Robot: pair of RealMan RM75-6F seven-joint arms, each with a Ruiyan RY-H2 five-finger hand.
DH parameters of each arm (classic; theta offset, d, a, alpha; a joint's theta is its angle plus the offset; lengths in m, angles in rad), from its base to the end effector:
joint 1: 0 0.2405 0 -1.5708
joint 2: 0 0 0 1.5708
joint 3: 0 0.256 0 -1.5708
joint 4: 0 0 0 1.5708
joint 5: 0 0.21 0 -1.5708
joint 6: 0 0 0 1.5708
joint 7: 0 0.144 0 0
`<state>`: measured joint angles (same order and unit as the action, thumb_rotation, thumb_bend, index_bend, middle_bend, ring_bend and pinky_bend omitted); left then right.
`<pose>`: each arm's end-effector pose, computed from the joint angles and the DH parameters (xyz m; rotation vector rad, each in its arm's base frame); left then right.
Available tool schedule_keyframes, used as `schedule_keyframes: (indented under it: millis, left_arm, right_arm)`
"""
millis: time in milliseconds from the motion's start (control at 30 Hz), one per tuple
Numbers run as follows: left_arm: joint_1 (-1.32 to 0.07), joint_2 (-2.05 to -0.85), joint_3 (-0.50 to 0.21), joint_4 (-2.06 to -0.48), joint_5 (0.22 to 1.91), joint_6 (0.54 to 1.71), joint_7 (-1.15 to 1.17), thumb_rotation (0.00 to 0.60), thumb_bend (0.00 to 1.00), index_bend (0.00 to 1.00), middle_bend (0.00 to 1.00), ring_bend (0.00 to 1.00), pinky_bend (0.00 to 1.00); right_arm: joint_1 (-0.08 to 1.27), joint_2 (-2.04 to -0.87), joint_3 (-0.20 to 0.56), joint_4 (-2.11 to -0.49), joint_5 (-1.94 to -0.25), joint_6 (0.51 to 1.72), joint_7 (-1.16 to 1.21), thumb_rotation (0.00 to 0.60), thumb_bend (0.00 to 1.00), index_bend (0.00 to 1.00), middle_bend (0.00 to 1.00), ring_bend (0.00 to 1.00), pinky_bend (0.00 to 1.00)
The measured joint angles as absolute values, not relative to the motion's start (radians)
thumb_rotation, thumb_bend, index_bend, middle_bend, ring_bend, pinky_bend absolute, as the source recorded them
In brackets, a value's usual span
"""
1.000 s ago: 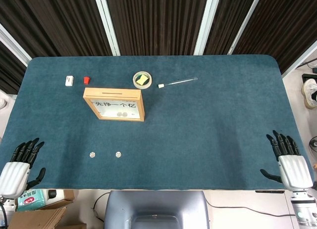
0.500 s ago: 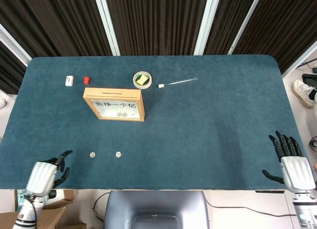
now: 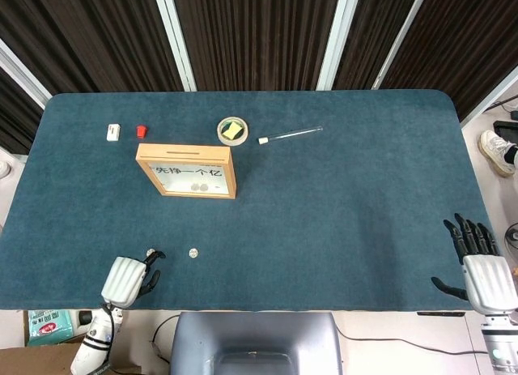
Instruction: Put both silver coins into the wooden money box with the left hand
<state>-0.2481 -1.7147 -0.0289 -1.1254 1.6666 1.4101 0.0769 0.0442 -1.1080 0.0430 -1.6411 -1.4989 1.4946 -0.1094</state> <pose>-0.2644 0.2193 -0.0186 -1.6663 -0.8052 -1.0667 -0.3132 -0.1666 0.1603 1.3917 -0.8580 0.8092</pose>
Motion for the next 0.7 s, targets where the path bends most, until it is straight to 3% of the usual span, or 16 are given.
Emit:
schedule_keyframes:
  millis: [333, 700]
  left_arm:
    - [-0.278, -1.782, -0.071, -1.03, 1.557, 1.329, 0.184, 0.6, 0.38, 0.4, 1.0, 1.0, 1.0]
    - [-0.285, -1.79, -0.073, -1.015, 1.533, 1.324, 0.195, 0.6, 0.38, 0.4, 1.0, 1.0, 1.0]
  right_arm:
    - [0.041, -1.102, 0.042, -1.638, -1.509, 1.5, -0.089, 0.6, 0.12, 0.0, 0.0, 0.0, 0.0]
    - [0.042, -1.104, 0.041, -1.638, -1.51, 1.496, -0.097, 0.6, 0.12, 0.0, 0.0, 0.0, 0.0]
